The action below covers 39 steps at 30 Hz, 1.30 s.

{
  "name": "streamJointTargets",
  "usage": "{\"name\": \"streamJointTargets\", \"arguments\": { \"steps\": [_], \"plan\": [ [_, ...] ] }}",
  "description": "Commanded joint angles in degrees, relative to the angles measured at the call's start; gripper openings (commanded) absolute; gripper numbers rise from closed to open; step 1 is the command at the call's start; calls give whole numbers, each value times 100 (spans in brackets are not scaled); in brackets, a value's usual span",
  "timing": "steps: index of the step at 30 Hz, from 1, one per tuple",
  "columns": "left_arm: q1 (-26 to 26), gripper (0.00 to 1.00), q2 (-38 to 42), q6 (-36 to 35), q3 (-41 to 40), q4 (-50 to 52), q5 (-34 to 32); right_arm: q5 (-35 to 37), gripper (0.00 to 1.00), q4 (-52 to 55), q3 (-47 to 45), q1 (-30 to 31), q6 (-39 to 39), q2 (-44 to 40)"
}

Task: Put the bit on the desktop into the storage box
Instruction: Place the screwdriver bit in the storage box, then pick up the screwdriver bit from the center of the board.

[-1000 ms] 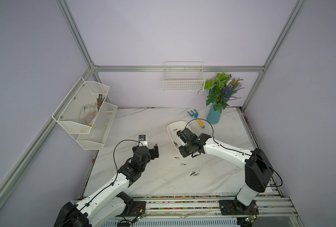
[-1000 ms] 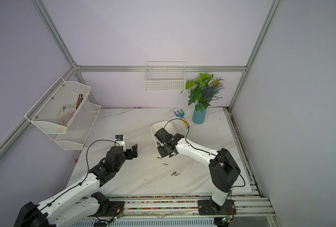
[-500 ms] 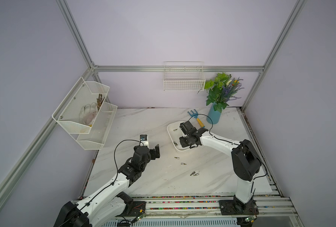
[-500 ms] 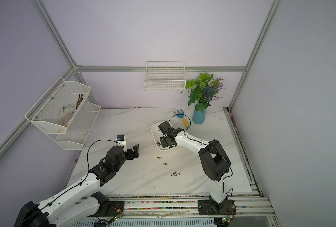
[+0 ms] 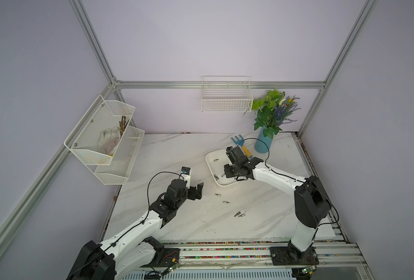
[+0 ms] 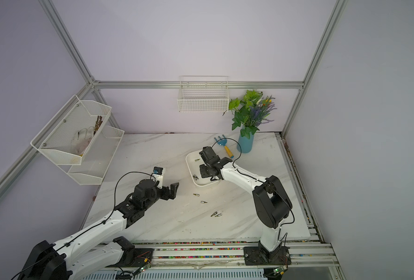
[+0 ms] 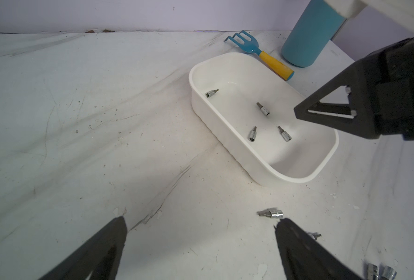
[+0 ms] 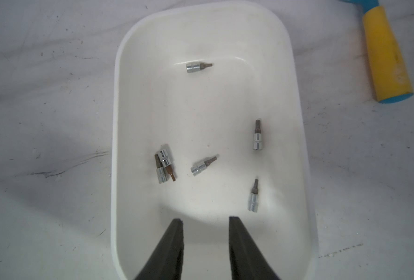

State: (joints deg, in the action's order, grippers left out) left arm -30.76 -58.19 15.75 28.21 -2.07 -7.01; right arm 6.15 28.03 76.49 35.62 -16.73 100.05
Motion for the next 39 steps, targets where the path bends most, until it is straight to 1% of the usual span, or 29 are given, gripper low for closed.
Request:
{"name": "streamJointTargets", "arguments": {
  "steps": [1,5,7,10,12,14,17,19,21,27,28,32,35,39],
  "plan": [
    [24,100,-98,-244,174,-301,512,32,39,-400,-432,-66,-110,-735],
    [14,100,-289,-327,342,-250,977,152,43,-844,-1238,-86,-120,-1671],
    [-32,100,-378,-523,455,-188,1171,245,46,-1104,-1729,-103,-120,-2141],
    [-109,100,-524,-615,608,-107,1431,330,50,-1565,-2478,-107,-155,-2716],
    [-200,100,-654,-681,720,-40,1542,432,58,-1815,-2941,-130,-195,-3061],
    [-317,100,-813,-718,883,102,1576,446,76,-1982,-3323,-172,-327,-3344],
    [-564,100,-1091,-803,1191,362,1610,218,90,-2022,-3629,-263,-564,-3580],
    [-801,100,-1284,-912,1425,559,1509,69,93,-2011,-3779,-345,-732,-3678],
    [-1042,100,-1490,-1031,1674,804,1367,88,94,-1986,-3893,-417,-841,-3719],
    [-1602,100,-2225,-1375,2354,1489,1002,758,100,-1942,-4274,-696,-1033,-3968],
    [-1653,100,-2546,-1401,2455,1561,991,935,100,-1948,-4348,-733,-1102,-4050],
    [-1775,99,-3114,-1511,2886,1892,1135,1282,100,-2025,-4599,-831,-1257,-4449],
    [-1808,95,-3497,-1574,3253,2238,1283,1672,100,-2009,-4747,-843,-1318,-4841],
    [-1824,86,-3809,-1599,3583,2560,1439,1929,100,-2091,-4973,-841,-1365,-5415]
  ]
}}
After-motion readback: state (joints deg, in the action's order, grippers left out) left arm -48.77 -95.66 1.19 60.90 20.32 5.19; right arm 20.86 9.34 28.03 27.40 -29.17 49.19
